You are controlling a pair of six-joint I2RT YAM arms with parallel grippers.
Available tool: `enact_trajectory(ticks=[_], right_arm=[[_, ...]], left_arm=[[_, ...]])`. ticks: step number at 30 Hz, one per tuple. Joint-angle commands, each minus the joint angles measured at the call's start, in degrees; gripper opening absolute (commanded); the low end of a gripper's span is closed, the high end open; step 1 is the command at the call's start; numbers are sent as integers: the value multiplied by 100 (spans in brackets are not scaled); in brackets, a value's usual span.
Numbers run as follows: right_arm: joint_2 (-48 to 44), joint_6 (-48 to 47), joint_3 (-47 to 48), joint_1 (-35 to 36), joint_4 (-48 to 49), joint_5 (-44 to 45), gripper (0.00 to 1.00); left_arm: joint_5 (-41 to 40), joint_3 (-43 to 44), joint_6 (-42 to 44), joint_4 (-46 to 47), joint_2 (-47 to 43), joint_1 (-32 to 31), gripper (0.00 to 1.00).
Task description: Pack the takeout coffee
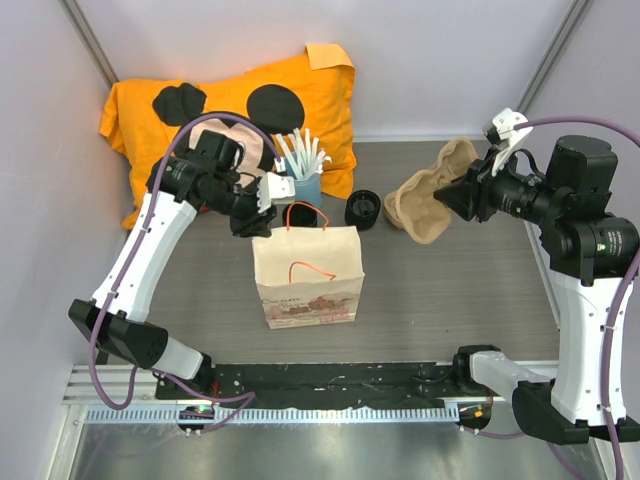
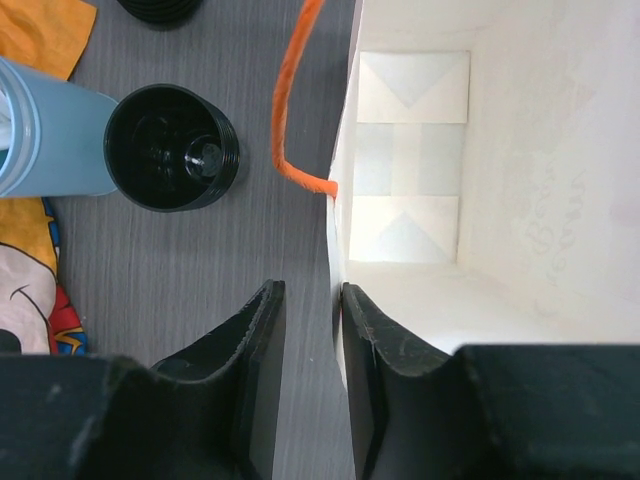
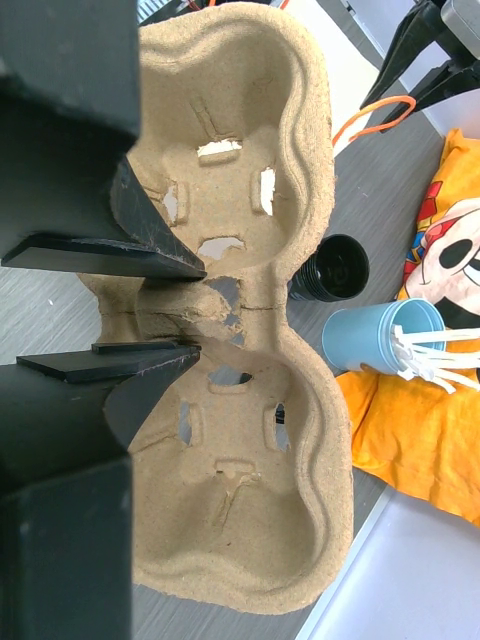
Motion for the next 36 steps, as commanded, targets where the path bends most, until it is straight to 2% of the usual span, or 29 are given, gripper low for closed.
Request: enact_trajectory(ticks=[1,5,7,9,13,20,24,28,31,36], right_arm=[[-1,80,43,31,141,-85,26],[34,124,43,57,158,-138,26],[43,194,43,92,167,-173,27],[95,255,43,162,228,-200,26],[244,466,149,399,351,-95,26],[850,554,684,1375,466,714,25],[1228,616,1027,1604,536,688,24],[1668,598,1440,1972,536,793,24],[1993,555,1721,2236,545,837,24],[2423,484,2117,2710,553,969,23]], left_arm=[[0,-8,101,-1395,-11,-24,31],[0,10,101,-1474,-29,-15,18],[0,10,22,-1474,-38,-15,4],[-18,1,-57,-1439,-64,-24,0],[-62,-104,-504,-1124,-195,-15,0],[-176,-324,-1866,-229,-459,-24,0],[-544,-508,-3190,396,-626,-24,0],[-913,-702,-4080,950,-723,-32,0],[-1273,-807,-4581,1318,-828,-85,0],[-2125,-755,-4803,1584,-899,-85,0]])
